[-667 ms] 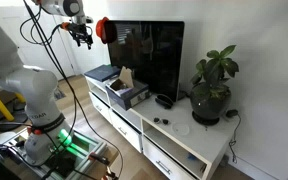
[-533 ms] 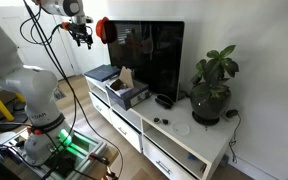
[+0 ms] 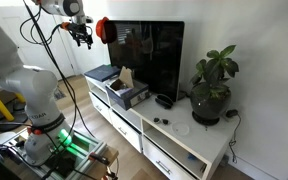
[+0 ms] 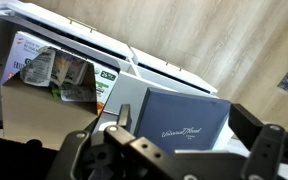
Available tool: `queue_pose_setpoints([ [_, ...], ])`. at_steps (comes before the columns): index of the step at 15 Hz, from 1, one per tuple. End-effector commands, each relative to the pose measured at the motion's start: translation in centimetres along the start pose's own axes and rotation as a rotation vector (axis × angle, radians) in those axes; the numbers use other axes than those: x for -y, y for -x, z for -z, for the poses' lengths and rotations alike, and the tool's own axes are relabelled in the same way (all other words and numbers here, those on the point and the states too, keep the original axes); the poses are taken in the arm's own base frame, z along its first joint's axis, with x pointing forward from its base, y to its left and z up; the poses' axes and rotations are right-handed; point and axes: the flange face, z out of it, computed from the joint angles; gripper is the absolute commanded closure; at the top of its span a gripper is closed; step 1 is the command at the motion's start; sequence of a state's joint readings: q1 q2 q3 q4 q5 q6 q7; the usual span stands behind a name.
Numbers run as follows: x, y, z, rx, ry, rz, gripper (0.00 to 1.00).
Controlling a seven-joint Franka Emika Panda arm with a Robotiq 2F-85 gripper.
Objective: Pick up one sachet from the white box and put it on the tv stand
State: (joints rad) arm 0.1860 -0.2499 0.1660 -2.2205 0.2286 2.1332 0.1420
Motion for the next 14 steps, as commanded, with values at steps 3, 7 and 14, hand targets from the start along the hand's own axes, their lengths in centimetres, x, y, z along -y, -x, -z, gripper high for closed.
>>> queue_pose_setpoints([
  [3,-1.3,-1.4,-2.3,0.057,0.016,-0.043,0.00],
  [7,-4.6,-1.9,-7.8,0.128,0.105,-0.152,0.00],
  [14,-9.5,-3.1,-15.9,0.094,0.343,-0.325,0.00],
])
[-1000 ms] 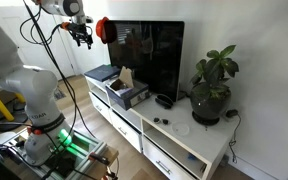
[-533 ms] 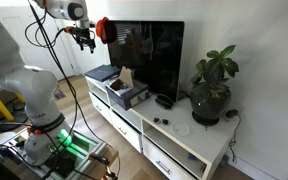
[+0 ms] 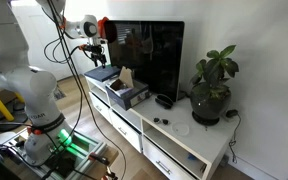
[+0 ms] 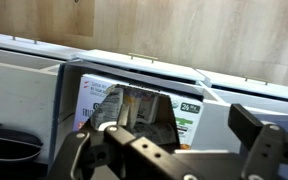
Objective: Pick up one sachet from the white box and put it on the tv stand
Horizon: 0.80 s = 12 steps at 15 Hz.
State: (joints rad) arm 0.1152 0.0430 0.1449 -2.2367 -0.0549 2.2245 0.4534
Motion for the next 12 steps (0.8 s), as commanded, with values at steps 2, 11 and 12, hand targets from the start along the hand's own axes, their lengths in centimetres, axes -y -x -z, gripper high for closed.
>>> queue_pose_setpoints([
  [2,-0.9,-2.2,-3.4,-0.100,0.118,-0.135,0.00],
  [11,-2.6,-5.5,-8.7,-0.089,0.223,-0.285,0.00],
  [12,-2.9,-5.9,-9.2,-0.088,0.234,-0.284,0.00],
])
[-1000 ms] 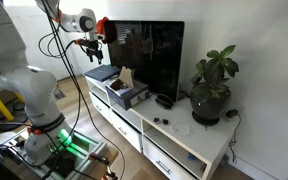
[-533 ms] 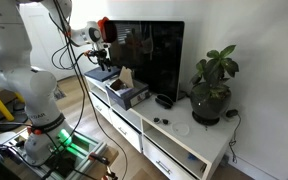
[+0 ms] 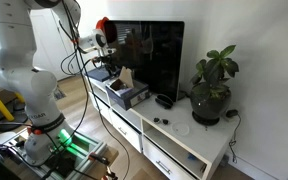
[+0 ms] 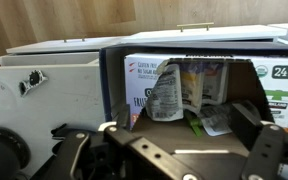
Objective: Pick up one sachet from the white box and put it on the tv stand
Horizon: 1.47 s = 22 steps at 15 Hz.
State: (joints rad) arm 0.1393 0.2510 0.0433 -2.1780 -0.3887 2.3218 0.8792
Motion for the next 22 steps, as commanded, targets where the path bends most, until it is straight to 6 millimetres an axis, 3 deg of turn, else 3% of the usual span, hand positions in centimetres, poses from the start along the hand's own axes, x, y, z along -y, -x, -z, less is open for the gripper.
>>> queue_pose_setpoints([
  [1,0.8,-1.7,-1.9,0.007,0.026,-0.019,0.00],
  [12,3.8,-3.6,-7.8,0.009,0.047,-0.032,0.01],
  [16,4.4,-4.4,-9.6,-0.005,0.051,-0.046,0.11],
  [17,4.5,-4.6,-9.9,-0.005,0.052,-0.049,0.20],
  [18,4.7,-4.8,-10.4,-0.007,0.054,-0.050,0.20],
  [21,5.4,-5.1,-11.3,-0.017,0.054,-0.046,0.40],
  [22,5.6,-5.1,-11.6,-0.014,0.055,-0.045,0.35],
])
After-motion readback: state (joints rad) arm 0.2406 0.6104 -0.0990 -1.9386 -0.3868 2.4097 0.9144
